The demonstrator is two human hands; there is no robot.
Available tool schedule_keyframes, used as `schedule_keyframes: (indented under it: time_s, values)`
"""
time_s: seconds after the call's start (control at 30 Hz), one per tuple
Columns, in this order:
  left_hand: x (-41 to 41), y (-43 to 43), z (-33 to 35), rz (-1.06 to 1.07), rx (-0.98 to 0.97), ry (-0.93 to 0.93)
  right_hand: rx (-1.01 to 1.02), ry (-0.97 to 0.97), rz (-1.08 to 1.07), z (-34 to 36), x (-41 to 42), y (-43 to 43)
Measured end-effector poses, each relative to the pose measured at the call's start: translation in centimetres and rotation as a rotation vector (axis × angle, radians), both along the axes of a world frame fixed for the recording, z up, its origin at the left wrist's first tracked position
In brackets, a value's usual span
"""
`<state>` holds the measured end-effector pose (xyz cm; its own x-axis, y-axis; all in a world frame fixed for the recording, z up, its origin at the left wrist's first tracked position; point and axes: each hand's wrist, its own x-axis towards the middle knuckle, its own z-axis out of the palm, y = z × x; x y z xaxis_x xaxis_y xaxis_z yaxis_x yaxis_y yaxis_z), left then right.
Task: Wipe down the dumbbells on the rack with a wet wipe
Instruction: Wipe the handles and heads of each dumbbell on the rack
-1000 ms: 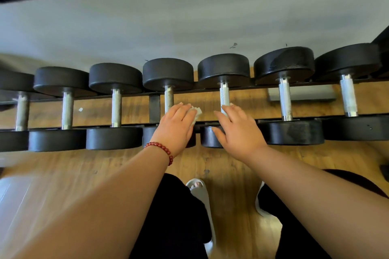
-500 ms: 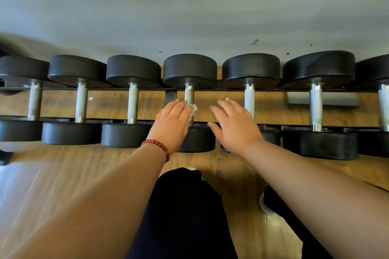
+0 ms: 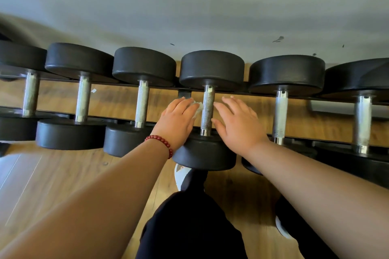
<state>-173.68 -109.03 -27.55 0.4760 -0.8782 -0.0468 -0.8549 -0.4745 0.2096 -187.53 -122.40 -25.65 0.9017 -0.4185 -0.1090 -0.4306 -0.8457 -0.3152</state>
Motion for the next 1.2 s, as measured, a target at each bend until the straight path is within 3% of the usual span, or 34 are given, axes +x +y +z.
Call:
schedule_keyframes:
  time_s: [0.13,0.4,0.5,0.67,0.73,0.83,0.97,1.2]
  values:
    - [1.3,-1.0,-0.8,0.046,-0.052,0.162,0.061,0.007,-0.031,-1.7,0.6,0.6]
    - [0.9,-4.7,-0.3,0.521,-0.204,0.802,0.231,-0.124,-0.152,-4.4,0.5,0.4]
    - [1.2,-6.2,-1.0,0.602,-0.218,0.982,0.233,-0.148,-0.159,-4.9,0.5,0.3]
    - [1.0,-6.9,-1.9,0.705,-0.36,1.473,0.238,-0.202,-0.151,-5.3,0.6,0.0]
    - [1.4,-6.5,-2.4,0.613,-0.348,1.457,0.237,-0.226,-0.145,-5.4,0.7,0.0]
    - [1.9,-5.6,-2.8,0.436,-0.184,1.209,0.233,-0.237,-0.141,-5.5,0.6,0.1]
    - [2.4,-5.7,-2.8,0.344,-0.102,0.948,0.229,-0.251,-0.137,-5.7,0.6,0.1]
    - [2.2,-6.7,-3.0,0.355,-0.026,0.866,0.242,-0.28,-0.133,-6.0,0.6,0.0]
